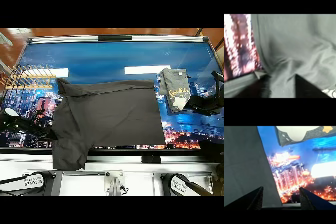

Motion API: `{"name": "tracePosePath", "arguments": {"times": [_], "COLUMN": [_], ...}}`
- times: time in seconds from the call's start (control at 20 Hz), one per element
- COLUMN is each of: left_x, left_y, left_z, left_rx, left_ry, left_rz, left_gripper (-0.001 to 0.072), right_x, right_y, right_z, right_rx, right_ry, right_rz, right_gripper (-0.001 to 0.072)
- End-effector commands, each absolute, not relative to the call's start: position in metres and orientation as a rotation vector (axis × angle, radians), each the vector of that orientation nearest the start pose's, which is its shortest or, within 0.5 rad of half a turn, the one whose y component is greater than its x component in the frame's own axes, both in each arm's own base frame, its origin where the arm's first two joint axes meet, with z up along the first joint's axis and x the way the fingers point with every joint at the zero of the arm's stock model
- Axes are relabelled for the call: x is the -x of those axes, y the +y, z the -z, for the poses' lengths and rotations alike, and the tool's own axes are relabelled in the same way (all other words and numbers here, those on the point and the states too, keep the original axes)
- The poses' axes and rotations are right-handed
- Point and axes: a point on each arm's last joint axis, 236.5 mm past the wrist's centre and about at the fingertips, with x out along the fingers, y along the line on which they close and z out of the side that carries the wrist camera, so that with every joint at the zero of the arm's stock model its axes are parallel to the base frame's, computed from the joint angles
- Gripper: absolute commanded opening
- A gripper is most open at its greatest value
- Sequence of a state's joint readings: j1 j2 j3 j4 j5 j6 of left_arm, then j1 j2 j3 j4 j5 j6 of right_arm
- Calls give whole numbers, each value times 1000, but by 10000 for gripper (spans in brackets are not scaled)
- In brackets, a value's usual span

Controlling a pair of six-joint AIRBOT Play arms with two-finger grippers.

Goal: Fold the shirts.

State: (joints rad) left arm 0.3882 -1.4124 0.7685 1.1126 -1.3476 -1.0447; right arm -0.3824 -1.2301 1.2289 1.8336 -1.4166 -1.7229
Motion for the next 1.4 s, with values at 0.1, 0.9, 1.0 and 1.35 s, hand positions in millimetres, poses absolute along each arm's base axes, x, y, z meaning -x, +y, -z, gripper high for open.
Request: {"name": "tracePosePath", "arguments": {"times": [0.1,0.9,1.0,1.35], "left_x": [-246,-241,-243,-245], "left_y": [-28,-32,-34,-38], "left_z": [109,80,79,77], "left_rx": [561,489,500,521], "left_ry": [1671,1625,1617,1604], "left_rz": [419,505,509,515], "left_gripper": [53,29,28,29], "right_x": [-308,-220,-206,-228], "right_y": [-52,5,11,21], "right_z": [-12,84,93,107], "right_rx": [-418,-578,-595,-627], "right_ry": [1462,1849,1879,1775], "right_rz": [-4,-191,-197,-170], "right_gripper": [555,573,573,572]}}
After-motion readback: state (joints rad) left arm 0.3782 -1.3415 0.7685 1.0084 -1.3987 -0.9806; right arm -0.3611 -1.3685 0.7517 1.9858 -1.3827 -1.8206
